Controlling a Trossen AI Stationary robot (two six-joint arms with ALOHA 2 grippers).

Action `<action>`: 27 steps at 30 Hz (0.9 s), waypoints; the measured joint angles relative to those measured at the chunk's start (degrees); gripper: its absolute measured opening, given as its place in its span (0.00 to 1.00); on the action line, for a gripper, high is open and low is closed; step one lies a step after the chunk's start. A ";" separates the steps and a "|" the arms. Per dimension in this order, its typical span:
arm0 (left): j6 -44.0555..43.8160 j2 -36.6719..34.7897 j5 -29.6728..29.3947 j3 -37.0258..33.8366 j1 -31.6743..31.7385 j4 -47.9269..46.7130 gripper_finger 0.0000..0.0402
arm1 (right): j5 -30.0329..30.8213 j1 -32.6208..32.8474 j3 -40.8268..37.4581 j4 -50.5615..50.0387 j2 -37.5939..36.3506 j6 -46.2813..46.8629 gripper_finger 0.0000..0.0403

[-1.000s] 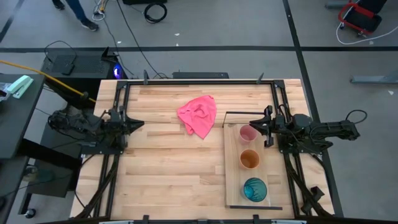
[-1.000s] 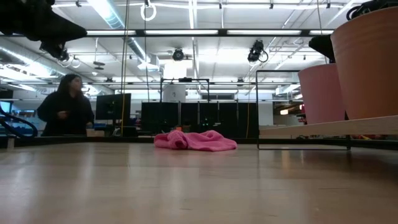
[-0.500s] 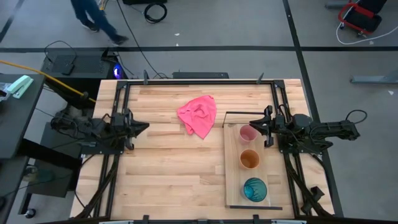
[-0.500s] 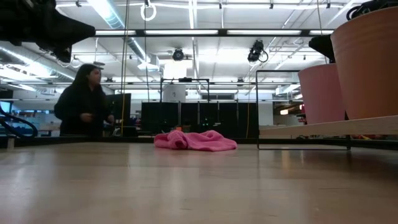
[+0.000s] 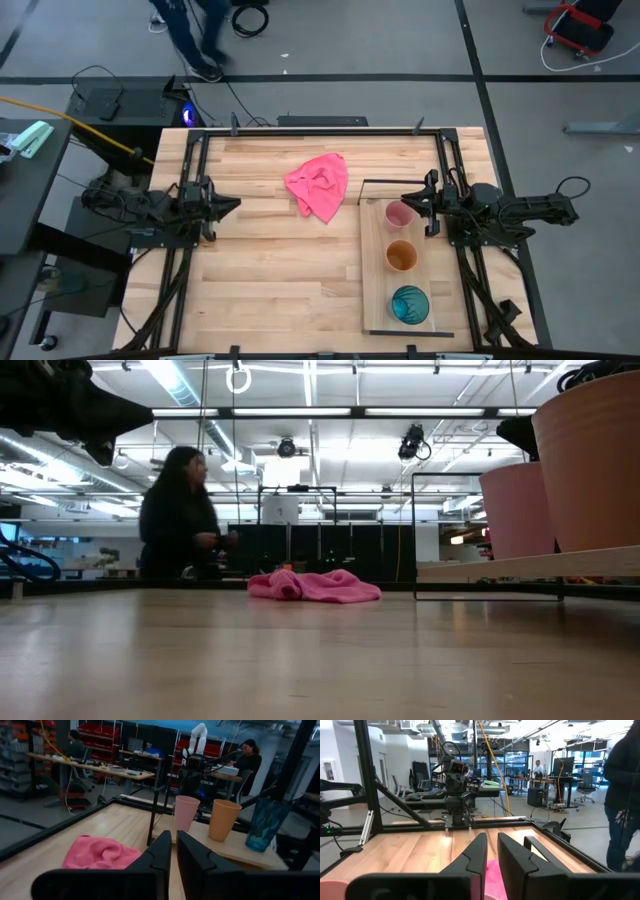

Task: Stack small to large cups/mugs on shelf
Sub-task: Return to Home Position

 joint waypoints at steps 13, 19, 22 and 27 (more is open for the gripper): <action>1.34 -0.02 0.00 0.00 0.00 0.06 0.09 | 0.00 0.00 0.00 0.00 0.00 0.00 0.13; 1.34 -0.02 0.00 0.00 0.00 0.08 0.10 | -0.01 0.00 0.00 0.00 0.00 0.00 0.13; 1.35 -0.02 0.00 0.00 0.00 0.08 0.09 | 0.00 0.00 0.00 0.00 0.00 0.00 0.13; 1.35 -0.02 0.00 0.00 0.00 0.08 0.07 | 0.00 0.00 0.00 0.00 0.00 0.00 0.13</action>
